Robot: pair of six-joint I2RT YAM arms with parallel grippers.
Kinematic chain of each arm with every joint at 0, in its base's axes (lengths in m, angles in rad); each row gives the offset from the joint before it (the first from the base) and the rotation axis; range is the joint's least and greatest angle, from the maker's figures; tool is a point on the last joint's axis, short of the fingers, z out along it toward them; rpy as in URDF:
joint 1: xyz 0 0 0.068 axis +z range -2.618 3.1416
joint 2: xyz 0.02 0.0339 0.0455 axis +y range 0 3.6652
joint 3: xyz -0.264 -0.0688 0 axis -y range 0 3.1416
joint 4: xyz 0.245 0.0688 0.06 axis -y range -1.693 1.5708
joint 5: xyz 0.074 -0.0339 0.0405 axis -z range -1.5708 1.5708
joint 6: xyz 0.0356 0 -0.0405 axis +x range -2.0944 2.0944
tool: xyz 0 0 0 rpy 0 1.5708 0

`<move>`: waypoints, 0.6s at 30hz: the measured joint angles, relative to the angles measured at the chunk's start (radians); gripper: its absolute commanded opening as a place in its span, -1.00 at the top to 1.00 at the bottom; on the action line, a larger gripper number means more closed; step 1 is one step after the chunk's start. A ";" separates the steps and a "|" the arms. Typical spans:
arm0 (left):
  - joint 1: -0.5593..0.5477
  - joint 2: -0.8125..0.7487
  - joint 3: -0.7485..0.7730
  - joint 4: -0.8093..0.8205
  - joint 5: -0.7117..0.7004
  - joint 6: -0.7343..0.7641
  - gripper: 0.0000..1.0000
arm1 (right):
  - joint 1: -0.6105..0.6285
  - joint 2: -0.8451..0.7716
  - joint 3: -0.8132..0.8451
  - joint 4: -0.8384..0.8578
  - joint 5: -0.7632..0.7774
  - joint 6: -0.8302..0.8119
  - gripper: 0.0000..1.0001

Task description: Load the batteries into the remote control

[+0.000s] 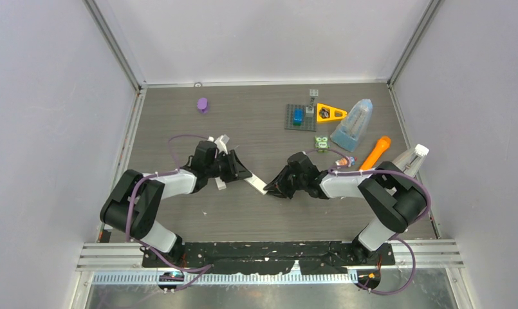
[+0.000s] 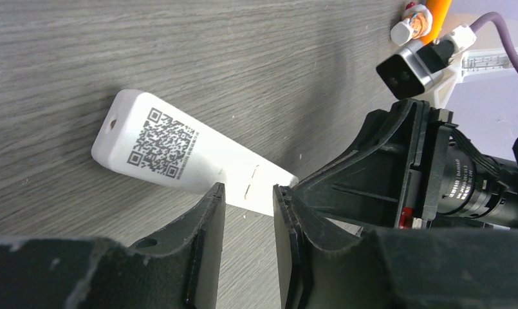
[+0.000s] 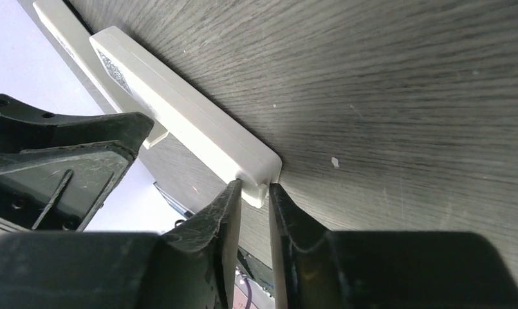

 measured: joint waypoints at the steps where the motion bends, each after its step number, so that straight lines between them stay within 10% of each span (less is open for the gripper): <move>1: 0.000 0.000 0.005 -0.004 0.000 0.000 0.32 | 0.000 0.003 0.005 -0.005 0.002 -0.001 0.34; 18: 0.000 -0.004 0.182 -0.192 -0.154 0.172 -0.13 | 0.029 0.029 0.064 -0.074 0.055 -0.008 0.18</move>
